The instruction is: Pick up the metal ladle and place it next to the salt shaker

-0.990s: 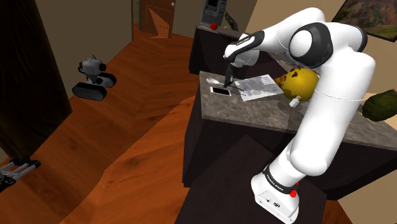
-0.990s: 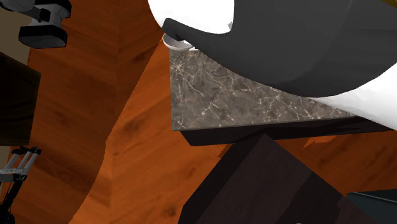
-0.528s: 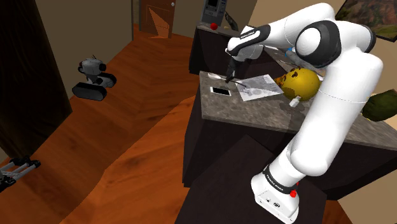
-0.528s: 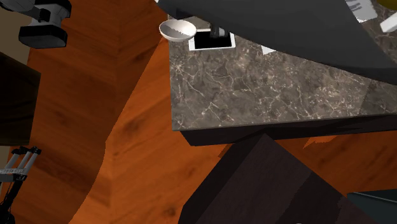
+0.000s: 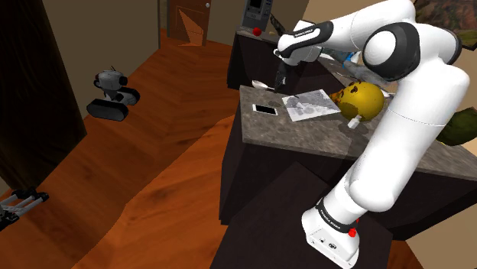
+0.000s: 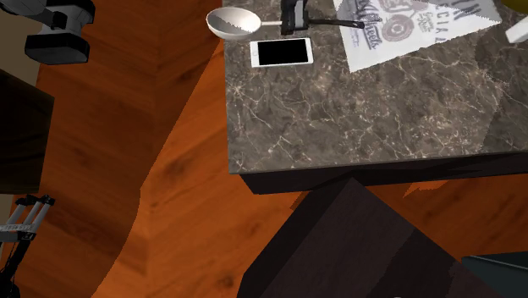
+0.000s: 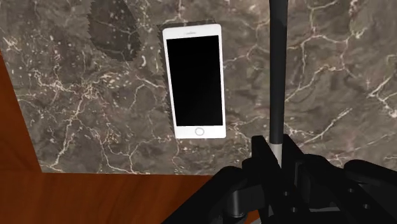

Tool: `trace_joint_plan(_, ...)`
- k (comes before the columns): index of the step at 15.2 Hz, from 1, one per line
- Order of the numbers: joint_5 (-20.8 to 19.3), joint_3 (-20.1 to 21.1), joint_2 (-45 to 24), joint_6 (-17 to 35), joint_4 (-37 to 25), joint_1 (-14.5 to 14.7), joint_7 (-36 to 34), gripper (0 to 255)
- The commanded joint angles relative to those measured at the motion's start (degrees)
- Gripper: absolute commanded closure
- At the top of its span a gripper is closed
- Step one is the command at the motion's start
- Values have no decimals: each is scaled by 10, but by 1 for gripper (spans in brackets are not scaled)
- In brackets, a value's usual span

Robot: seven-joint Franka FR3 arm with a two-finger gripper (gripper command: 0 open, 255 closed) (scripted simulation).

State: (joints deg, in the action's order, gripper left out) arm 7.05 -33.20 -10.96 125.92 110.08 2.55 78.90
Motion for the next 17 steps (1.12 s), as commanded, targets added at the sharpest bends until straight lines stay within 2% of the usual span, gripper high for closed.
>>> trace_joint_plan(1, -5, -6, 12, -1, 9, -4, 8, 255)
trace_joint_plan(9, -26, -49, 68, 14, 74, -51, 94, 255)
trace_joint_plan(17, -25, -99, 89, 15, 95, -106, 199, 255)
